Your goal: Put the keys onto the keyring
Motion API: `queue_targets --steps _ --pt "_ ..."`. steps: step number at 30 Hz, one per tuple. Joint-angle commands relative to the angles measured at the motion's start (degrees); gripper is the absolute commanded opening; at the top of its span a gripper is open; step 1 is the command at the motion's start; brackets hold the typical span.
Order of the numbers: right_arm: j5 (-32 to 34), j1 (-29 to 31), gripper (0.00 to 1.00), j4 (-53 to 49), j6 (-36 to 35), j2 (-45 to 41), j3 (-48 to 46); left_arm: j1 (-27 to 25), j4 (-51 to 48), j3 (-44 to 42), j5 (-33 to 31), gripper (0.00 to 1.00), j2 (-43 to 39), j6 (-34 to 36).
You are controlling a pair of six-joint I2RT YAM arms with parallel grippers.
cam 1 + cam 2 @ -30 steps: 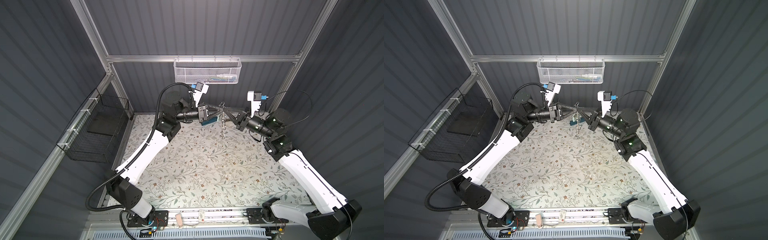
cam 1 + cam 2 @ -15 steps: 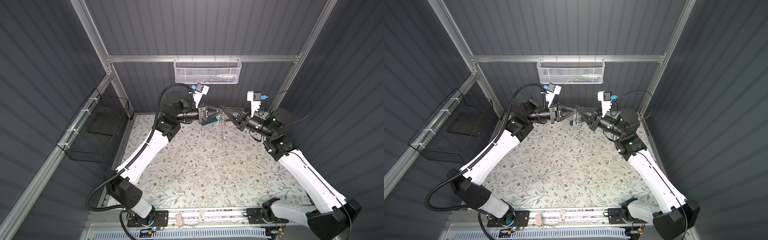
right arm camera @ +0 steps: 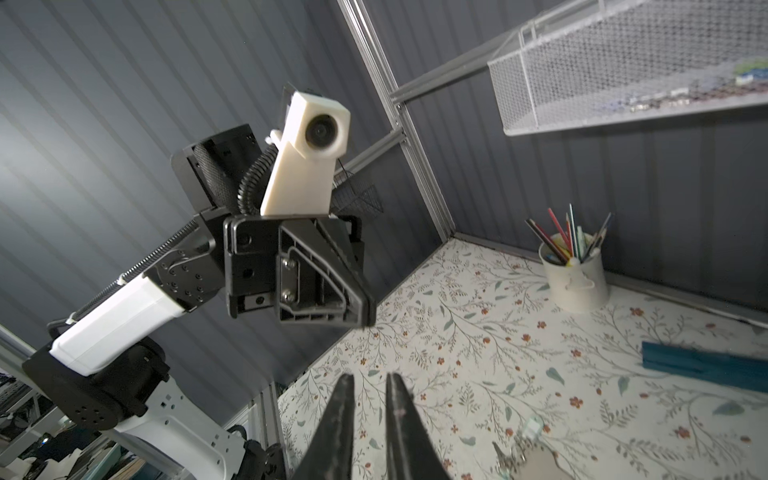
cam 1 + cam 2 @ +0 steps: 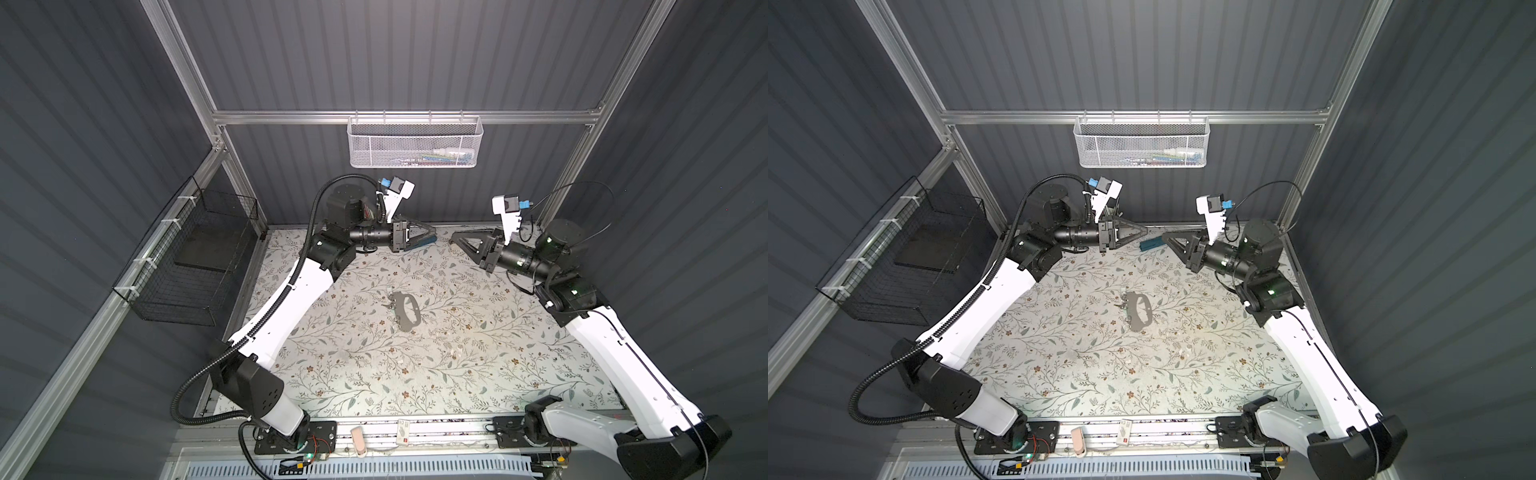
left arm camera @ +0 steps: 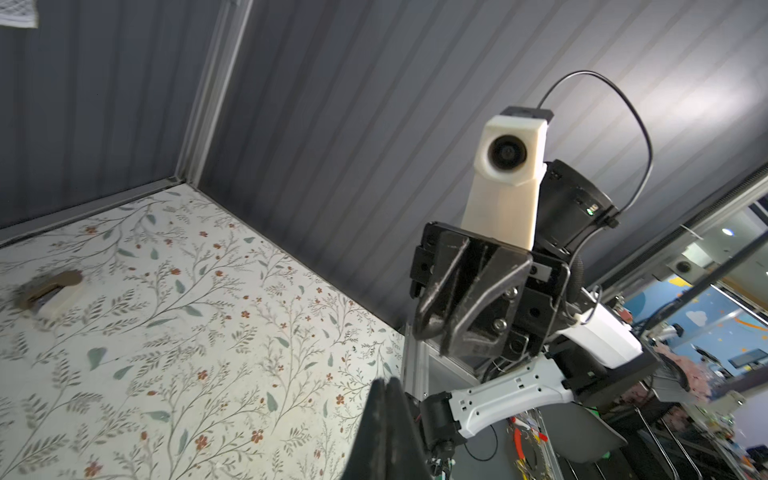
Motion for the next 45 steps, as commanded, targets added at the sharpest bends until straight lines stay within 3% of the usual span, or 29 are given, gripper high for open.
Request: queue_targets --steps 1,3,5,9,11,21,34,35,45 --pt "1.30 -0.19 0.24 -5.96 -2.86 -2.15 -3.06 1.77 -2.34 -5.57 -5.14 0.17 -3.33 2.08" --pt "3.30 -0.11 0.25 -7.57 -3.67 -2.16 -4.46 2.97 -2.46 -9.05 -8.81 0.23 -4.81 1.57" --pt "4.10 0.13 0.26 -8.21 -4.14 -1.83 -5.80 4.57 -2.46 -12.33 -10.97 0.20 -6.00 0.89" --pt "8.86 2.50 0.29 -11.74 -6.32 1.55 -6.39 7.27 -2.96 -18.54 -14.51 0.23 -8.26 -0.32" --pt "10.95 4.12 0.30 -12.67 -6.97 3.78 -6.95 7.95 -5.25 -20.38 -17.90 0.33 -9.59 1.58" --pt "19.70 12.78 0.31 -17.31 -9.36 21.50 -2.33 13.38 -8.24 -28.04 -25.77 0.33 -14.95 1.91" --pt "21.61 17.41 0.35 -26.73 -12.14 46.86 14.63 13.56 -11.34 -34.39 -27.31 0.33 -22.63 3.91" --pt "24.65 18.06 0.37 -27.40 -12.05 48.25 15.58 13.56 -11.90 -34.73 -27.74 0.33 -23.17 4.23" --pt "25.91 19.94 0.44 -27.18 -6.83 53.72 15.23 13.56 -14.03 -35.86 -28.19 0.32 -25.62 6.29"
